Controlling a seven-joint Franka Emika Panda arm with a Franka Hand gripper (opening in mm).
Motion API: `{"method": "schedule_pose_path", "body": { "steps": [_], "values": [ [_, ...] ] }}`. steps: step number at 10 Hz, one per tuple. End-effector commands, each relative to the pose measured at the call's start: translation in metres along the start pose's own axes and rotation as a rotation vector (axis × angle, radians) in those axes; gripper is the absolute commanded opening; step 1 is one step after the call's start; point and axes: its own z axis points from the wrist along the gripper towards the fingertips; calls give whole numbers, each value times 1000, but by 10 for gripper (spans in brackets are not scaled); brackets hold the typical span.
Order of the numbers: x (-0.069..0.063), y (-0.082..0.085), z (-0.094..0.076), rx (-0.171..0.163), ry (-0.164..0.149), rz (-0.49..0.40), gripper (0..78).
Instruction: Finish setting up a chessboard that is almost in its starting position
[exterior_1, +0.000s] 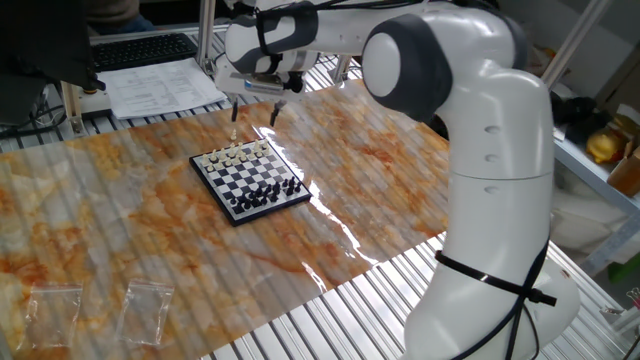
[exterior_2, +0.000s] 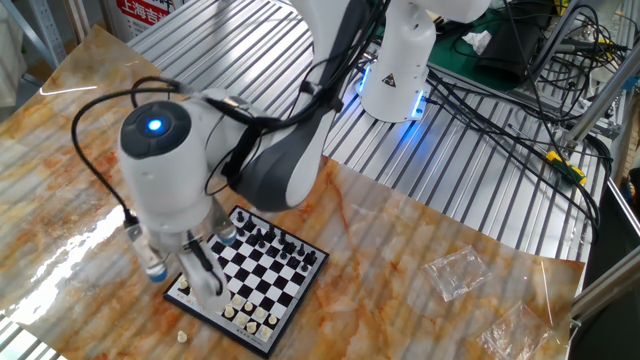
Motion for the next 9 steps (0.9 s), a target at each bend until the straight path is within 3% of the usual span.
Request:
{"method": "schedule_pose_path", "body": {
  "steps": [1,4,9],
  "values": [
    [-12,5,5,-5,-2,6,775],
    [-21,8,9,-7,-4,21,775],
    [-21,8,9,-3,-2,9,775]
  ]
}}
